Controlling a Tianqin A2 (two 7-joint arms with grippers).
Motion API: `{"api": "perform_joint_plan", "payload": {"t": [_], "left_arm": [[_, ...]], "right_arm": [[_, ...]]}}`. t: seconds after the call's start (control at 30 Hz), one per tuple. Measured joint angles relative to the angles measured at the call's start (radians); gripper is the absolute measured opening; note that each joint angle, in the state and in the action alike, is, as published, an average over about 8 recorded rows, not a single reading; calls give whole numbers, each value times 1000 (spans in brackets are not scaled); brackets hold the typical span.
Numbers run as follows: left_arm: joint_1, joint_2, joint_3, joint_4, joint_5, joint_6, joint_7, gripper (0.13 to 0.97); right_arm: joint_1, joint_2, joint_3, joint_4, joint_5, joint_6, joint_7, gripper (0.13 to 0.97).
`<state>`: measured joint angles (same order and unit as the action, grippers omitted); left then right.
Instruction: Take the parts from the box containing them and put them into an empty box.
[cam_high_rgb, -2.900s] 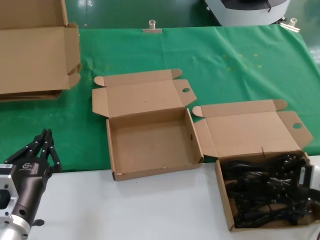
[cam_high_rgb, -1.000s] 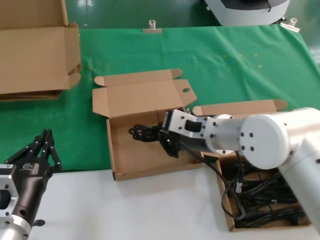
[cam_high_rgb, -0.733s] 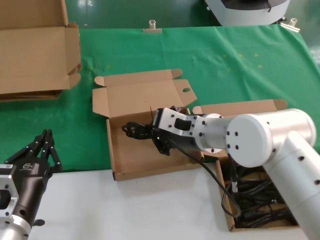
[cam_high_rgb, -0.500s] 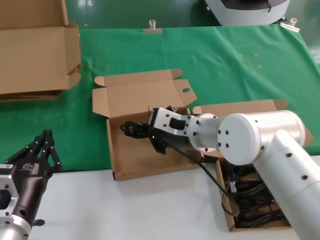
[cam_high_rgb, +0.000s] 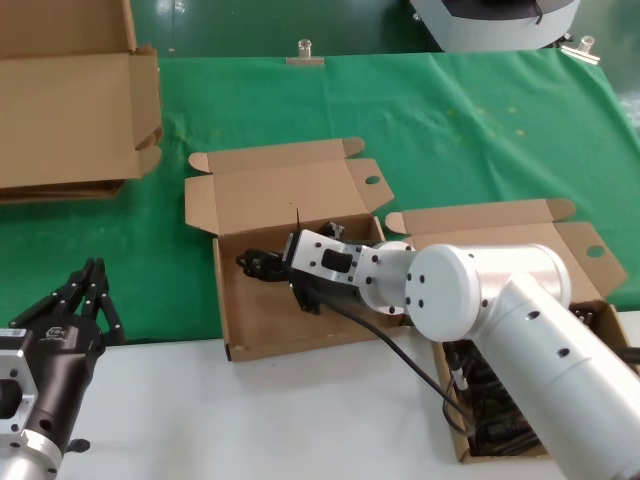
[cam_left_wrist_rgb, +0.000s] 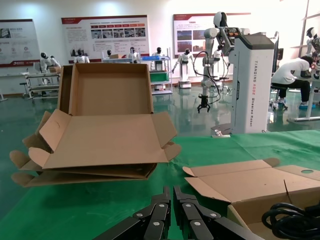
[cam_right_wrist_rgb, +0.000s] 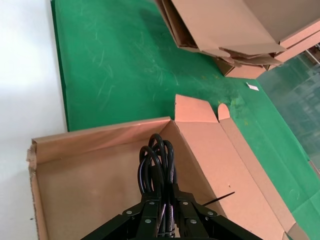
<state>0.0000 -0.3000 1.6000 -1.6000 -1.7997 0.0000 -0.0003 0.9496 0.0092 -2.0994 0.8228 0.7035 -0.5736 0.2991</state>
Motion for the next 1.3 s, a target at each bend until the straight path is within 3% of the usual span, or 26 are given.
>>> {"api": "perform_joint_plan", "payload": {"t": [0.37, 0.67, 0.9, 1.3], "left_arm": [[0, 0, 0, 0, 0, 0, 0, 172], [0, 0, 0, 0, 0, 0, 0, 172], [0, 0, 0, 0, 0, 0, 0, 172], [0, 0, 0, 0, 0, 0, 0, 172]], "right_arm": [[33, -8, -90, -120, 55, 114, -18, 188], [14, -4, -71, -109, 59, 124, -29, 228], [-34, 15, -9, 4, 24, 79, 1, 294], [-168, 81, 143, 343, -73, -64, 116, 526]]}}
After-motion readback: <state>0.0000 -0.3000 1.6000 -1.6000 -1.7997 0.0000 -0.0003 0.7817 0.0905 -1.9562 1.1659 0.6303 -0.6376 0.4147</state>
